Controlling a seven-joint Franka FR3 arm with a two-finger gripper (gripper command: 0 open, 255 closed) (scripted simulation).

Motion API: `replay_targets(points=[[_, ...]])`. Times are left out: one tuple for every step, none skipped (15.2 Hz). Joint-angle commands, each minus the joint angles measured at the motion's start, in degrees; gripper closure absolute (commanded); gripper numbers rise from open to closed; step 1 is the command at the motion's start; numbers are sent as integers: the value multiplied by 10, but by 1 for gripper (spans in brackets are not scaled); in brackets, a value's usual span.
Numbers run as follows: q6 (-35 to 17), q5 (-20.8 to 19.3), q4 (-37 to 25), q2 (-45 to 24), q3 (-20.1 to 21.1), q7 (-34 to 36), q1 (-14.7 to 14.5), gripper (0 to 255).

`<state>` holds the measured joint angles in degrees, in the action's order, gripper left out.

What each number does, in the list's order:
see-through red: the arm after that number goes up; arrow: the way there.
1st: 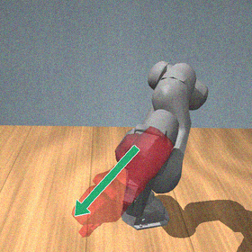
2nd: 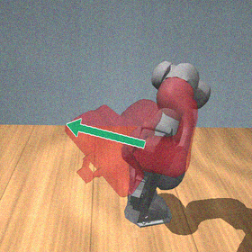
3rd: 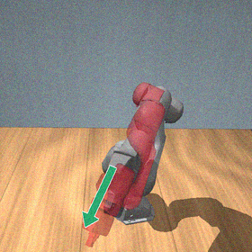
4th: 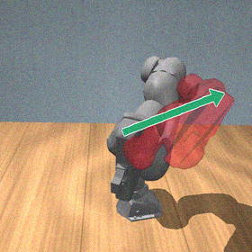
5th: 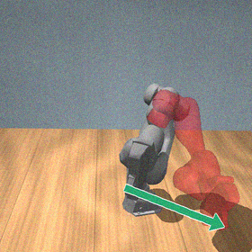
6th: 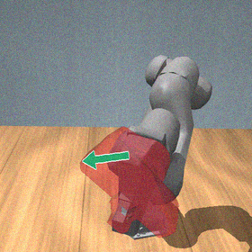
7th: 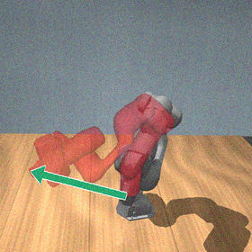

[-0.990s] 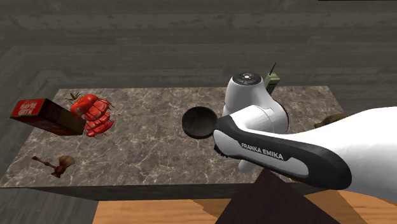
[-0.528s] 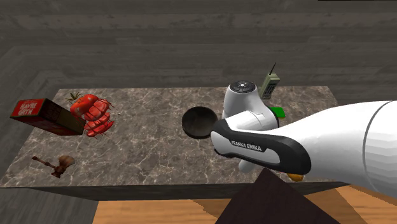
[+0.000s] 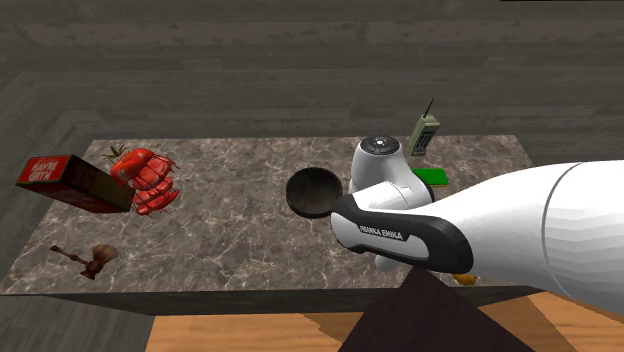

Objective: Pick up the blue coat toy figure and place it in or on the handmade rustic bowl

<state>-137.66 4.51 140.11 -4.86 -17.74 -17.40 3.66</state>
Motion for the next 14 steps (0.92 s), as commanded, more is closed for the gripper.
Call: replay_targets(points=[[0, 0, 0, 0, 0, 0, 0, 0], [0, 0, 0, 0, 0, 0, 0, 0], [0, 0, 0, 0, 0, 0, 0, 255], [0, 0, 0, 0, 0, 0, 0, 255], [0, 0, 0, 0, 0, 0, 0, 255], [0, 0, 0, 0, 0, 0, 0, 255], [0, 0, 0, 0, 0, 0, 0, 255], [0, 0, 0, 0, 0, 0, 0, 255], [0, 0, 0, 0, 0, 0, 0, 255], [0, 0, 0, 0, 0, 0, 0, 255], [0, 0, 0, 0, 0, 0, 0, 255], [0, 0, 0, 0, 0, 0, 0, 255], [7, -4, -1, 7, -1, 3, 0, 255], [15, -7, -2, 14, -1, 6, 0, 255]])
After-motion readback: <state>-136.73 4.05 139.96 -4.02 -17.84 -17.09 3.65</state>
